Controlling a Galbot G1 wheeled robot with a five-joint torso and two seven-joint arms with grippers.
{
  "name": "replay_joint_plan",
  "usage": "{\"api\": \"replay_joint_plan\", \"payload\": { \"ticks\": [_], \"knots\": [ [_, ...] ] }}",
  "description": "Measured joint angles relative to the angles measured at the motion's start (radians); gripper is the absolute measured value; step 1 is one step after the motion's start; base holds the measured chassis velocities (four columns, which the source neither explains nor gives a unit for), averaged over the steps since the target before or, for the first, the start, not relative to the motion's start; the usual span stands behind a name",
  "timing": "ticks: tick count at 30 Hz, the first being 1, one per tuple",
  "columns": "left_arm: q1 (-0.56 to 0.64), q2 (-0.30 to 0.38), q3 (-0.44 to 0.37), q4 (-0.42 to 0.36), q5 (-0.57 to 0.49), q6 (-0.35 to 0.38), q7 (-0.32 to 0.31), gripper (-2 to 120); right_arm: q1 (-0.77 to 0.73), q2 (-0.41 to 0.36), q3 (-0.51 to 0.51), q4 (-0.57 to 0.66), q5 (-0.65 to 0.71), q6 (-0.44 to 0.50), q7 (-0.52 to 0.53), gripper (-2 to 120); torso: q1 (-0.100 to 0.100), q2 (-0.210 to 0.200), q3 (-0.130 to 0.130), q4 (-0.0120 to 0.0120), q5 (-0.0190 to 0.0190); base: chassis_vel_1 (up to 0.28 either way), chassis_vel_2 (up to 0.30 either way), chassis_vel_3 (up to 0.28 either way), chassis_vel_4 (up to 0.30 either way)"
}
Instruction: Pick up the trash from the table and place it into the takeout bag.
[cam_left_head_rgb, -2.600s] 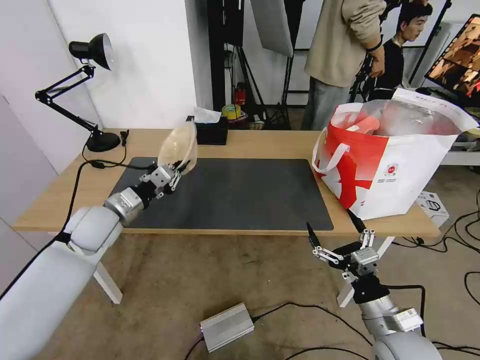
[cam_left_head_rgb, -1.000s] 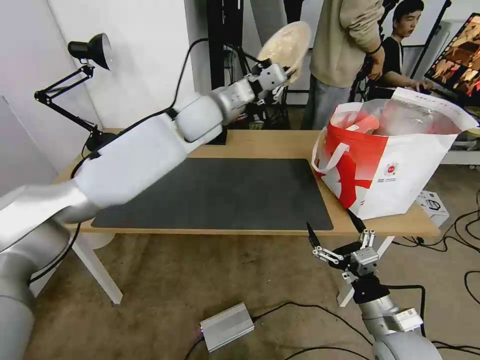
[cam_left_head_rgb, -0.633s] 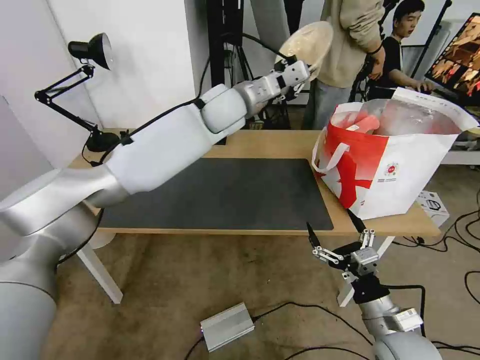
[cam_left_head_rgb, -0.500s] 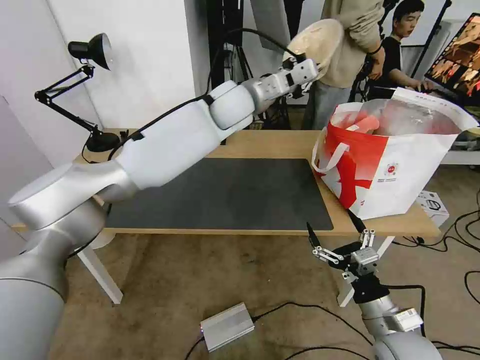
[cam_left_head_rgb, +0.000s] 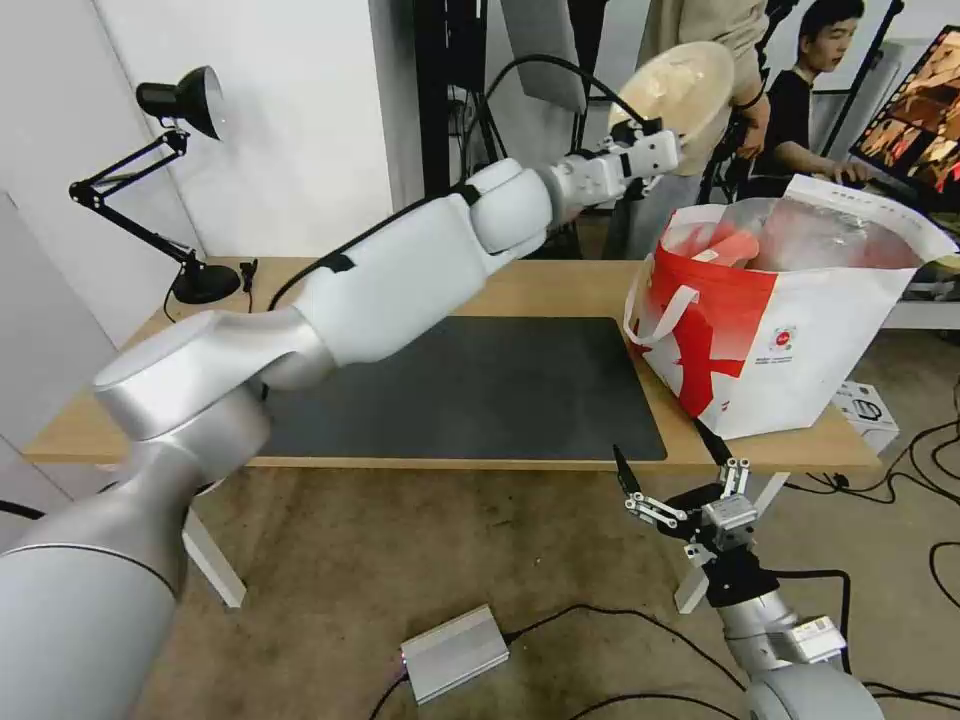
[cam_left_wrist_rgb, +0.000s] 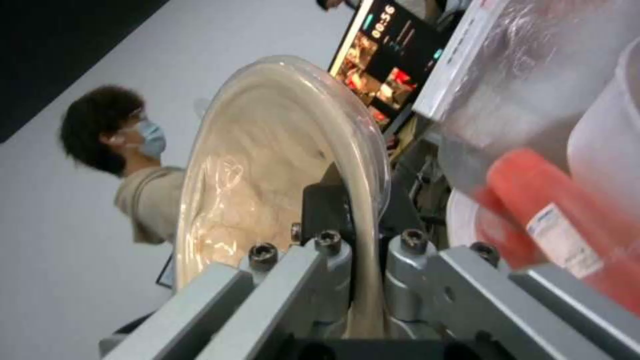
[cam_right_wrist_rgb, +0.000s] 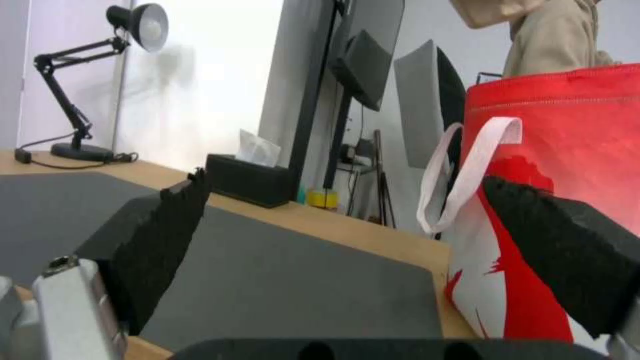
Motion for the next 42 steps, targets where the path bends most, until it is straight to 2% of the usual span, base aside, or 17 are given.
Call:
{"api": "replay_joint_plan", "payload": {
  "ticks": [3, 8, 21, 32, 42],
  "knots": [
    [0.006, -0.053, -0.011, 0.063, 0.041, -0.026, 0.004, 1, 0.000, 0.000, 0.000, 0.000, 0.000, 0.000, 0.000, 100, 0.000, 0.000, 0.000, -0.0001, 0.0000, 0.000, 0.000, 0.000, 0.000],
    [0.009, -0.088, -0.026, 0.111, 0.099, -0.056, 0.014, 1, 0.000, 0.000, 0.000, 0.000, 0.000, 0.000, 0.000, 100, 0.000, 0.000, 0.000, -0.0003, 0.0000, 0.000, 0.000, 0.000, 0.000],
    [0.031, -0.088, -0.003, 0.127, 0.126, -0.058, 0.014, 1, 0.000, 0.000, 0.000, 0.000, 0.000, 0.000, 0.000, 100, 0.000, 0.000, 0.000, 0.0000, -0.0002, 0.000, 0.000, 0.000, 0.000],
    [0.027, -0.087, 0.063, 0.149, 0.208, -0.057, 0.025, 1, 0.000, 0.000, 0.000, 0.000, 0.000, 0.000, 0.000, 100, 0.000, 0.000, 0.000, 0.0000, -0.0002, 0.000, 0.000, 0.000, 0.000],
    [0.033, -0.088, 0.115, 0.151, 0.219, -0.056, 0.019, 1, 0.000, 0.000, 0.000, 0.000, 0.000, 0.000, 0.000, 100, 0.000, 0.000, 0.000, 0.0000, -0.0002, 0.000, 0.000, 0.000, 0.000]
  ]
}}
